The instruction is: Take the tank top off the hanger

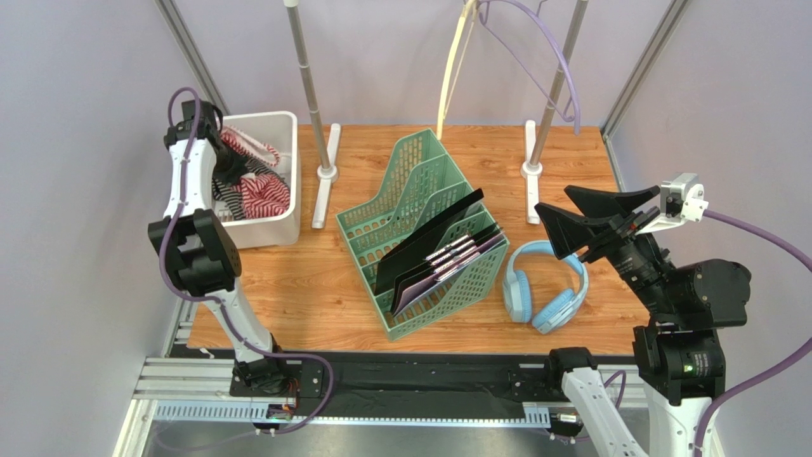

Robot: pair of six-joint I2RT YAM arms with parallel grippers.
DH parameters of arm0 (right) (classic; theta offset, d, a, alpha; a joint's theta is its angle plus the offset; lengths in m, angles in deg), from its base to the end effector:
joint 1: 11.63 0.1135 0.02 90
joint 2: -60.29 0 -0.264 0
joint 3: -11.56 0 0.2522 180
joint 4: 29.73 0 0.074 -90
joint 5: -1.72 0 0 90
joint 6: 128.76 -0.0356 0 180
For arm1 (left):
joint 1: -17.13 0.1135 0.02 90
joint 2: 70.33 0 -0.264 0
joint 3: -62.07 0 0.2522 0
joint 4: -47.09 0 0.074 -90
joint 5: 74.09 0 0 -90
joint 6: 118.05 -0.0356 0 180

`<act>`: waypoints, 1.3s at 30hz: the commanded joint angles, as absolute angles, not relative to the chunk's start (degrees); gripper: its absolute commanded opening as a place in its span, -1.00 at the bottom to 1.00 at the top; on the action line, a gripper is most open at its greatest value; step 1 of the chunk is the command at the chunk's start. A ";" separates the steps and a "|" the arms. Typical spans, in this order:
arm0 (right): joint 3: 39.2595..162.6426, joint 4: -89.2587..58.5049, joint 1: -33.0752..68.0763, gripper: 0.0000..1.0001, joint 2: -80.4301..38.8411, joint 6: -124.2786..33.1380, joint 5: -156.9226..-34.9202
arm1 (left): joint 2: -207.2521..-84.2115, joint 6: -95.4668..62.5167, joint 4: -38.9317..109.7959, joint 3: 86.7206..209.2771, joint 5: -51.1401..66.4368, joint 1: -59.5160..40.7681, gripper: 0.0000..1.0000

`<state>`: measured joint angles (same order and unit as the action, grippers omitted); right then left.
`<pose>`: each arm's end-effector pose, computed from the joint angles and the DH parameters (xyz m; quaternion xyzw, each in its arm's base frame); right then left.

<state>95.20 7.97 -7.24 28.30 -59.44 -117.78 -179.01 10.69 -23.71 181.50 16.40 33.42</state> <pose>0.0530 0.0216 0.4765 -0.1141 0.6181 0.3184 0.7096 0.3906 0.1145 0.3157 -0.4473 0.8563 -0.0462 0.2543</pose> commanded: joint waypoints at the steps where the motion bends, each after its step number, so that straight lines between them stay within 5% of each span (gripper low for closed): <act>1: 94.40 7.14 -6.79 0.50 28.91 -58.97 -118.25 | -176.33 11.93 -23.02 178.76 12.66 33.74 -1.00; 10: 93.08 6.70 -6.35 0.50 29.09 -58.97 -118.08 | -171.66 14.84 -18.17 170.84 11.34 33.65 -0.94; 14: 93.08 7.23 -6.09 0.50 29.35 -58.53 -117.90 | -170.35 15.10 -18.18 170.31 11.07 33.65 -0.23; 17: 92.99 7.49 -5.92 0.50 29.52 -58.36 -117.72 | -169.03 16.32 -18.96 169.52 12.56 33.74 0.00; 18: 92.99 7.49 -6.09 0.50 29.61 -58.36 -117.81 | -168.85 16.68 -20.79 169.96 14.31 33.74 0.29; 19: 92.91 7.49 -6.00 0.50 29.53 -58.36 -117.81 | -168.76 16.77 -21.77 170.31 15.28 33.74 0.33; 20: 92.82 7.49 -5.91 0.50 29.52 -58.36 -117.81 | -168.50 16.86 -22.48 170.75 15.82 33.74 0.86; 32: 91.59 6.53 -5.83 0.50 28.65 -59.67 -118.25 | -156.56 19.23 -22.66 166.98 20.31 32.60 0.98; 39: 91.50 6.09 -5.91 0.50 27.33 -60.73 -118.43 | -146.80 18.35 -19.86 164.17 24.77 19.01 0.98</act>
<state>91.66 7.71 -6.17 28.34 -59.90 -117.93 -152.67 18.12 -22.48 165.69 21.38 26.95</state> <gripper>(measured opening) 0.749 0.990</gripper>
